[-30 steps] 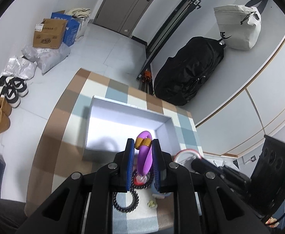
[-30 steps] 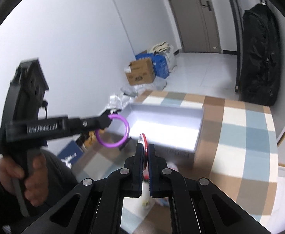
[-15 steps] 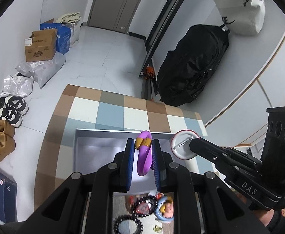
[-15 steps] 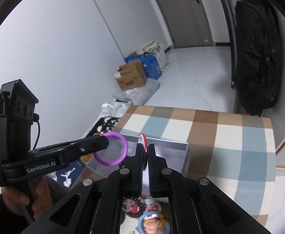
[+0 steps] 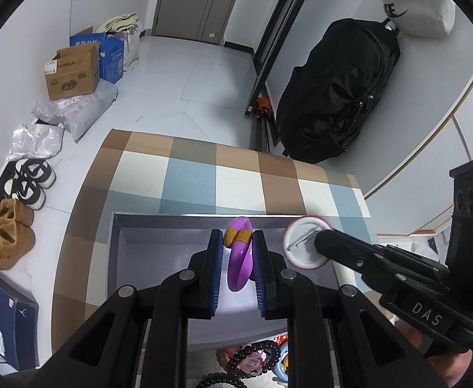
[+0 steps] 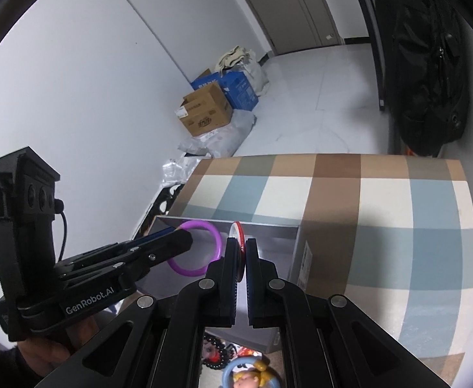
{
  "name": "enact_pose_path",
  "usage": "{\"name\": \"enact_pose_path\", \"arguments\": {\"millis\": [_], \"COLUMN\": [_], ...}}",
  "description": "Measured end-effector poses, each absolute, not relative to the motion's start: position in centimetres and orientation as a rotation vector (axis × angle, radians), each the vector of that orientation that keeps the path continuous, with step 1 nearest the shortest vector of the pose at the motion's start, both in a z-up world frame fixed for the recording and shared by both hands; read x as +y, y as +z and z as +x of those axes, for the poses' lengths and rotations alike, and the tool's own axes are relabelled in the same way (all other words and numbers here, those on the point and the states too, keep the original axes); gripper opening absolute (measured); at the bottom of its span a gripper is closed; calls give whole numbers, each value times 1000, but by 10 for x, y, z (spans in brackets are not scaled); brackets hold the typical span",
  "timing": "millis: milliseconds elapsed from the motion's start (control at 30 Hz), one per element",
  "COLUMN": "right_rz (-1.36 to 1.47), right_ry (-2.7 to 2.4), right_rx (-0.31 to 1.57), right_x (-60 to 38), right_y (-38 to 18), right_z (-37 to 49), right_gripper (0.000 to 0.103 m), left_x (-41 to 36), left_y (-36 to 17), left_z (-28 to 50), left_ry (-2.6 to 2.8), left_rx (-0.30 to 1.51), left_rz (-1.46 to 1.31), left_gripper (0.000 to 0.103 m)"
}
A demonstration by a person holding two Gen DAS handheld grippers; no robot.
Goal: Organize jewelry
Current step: 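Carry the purple ring and white badge into the grey box and open both grippers, then lift both open grippers out of the grey box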
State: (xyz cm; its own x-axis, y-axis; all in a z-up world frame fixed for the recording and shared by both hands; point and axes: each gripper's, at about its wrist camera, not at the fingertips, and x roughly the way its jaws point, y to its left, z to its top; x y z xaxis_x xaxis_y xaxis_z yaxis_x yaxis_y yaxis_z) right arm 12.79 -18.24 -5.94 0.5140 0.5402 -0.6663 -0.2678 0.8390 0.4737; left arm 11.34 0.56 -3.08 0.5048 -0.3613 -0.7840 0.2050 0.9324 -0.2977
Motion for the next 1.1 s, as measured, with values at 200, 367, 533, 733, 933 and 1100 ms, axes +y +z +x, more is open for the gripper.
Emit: {"name": "enact_pose_path", "arguments": {"millis": [200,367,533,733,933,1100], "right_rz": [343,377,384,390,408,412], "right_ry": [478,470,471,476,452,439], "right_rx": [948,950,944,900,815,796], "right_x": [-181,-186,-184,-187,-201,-208], "right_y": [-71,-71,-71,-62,-46,-42], "right_z": [131,133,133,128,119,114], "right_gripper": [4,4,7,11,49,68], "left_x": [2,6,9,15,28,36], "left_y": [-31,-33,-32,-31,-24,-22], "left_z": [112,114,116,118,114,106], "left_ry": [-336,-341,-349,-377,-381,-388], "left_rx": [981,984,973,998,965,945], "left_rz": [-135,-157,-189,-271,-335,-350], "left_gripper": [13,13,14,38,49,50]}}
